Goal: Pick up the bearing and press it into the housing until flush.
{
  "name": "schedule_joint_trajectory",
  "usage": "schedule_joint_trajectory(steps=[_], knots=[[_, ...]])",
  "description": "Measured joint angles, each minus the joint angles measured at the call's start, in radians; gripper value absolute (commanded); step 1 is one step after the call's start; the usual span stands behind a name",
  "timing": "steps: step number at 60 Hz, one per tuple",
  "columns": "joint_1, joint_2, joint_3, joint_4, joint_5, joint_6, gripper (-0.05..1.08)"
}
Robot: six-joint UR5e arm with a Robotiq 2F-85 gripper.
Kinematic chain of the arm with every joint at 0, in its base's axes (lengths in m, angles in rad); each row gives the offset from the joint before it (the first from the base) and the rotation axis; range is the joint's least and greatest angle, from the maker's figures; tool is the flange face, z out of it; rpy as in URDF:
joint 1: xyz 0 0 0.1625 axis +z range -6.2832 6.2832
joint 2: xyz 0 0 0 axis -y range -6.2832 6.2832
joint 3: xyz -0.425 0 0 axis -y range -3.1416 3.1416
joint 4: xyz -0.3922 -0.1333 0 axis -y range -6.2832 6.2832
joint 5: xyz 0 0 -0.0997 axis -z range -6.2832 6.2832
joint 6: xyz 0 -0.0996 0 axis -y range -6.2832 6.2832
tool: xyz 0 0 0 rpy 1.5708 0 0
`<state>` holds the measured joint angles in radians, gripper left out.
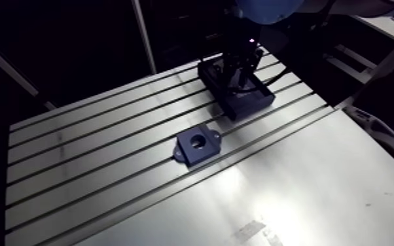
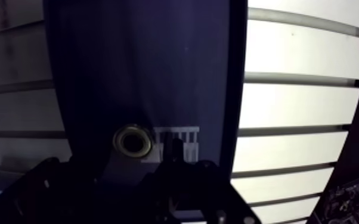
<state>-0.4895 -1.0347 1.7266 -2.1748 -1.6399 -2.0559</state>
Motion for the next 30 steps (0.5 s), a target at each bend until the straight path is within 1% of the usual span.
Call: schedule_joint_trajectory(steps=[7,30], knots=[[0.0,0.002,0.0,-0.004,0.0,0.0,0.45],[0.001,0.004,0.001,-0.009,-0.001,0.0,0.45]])
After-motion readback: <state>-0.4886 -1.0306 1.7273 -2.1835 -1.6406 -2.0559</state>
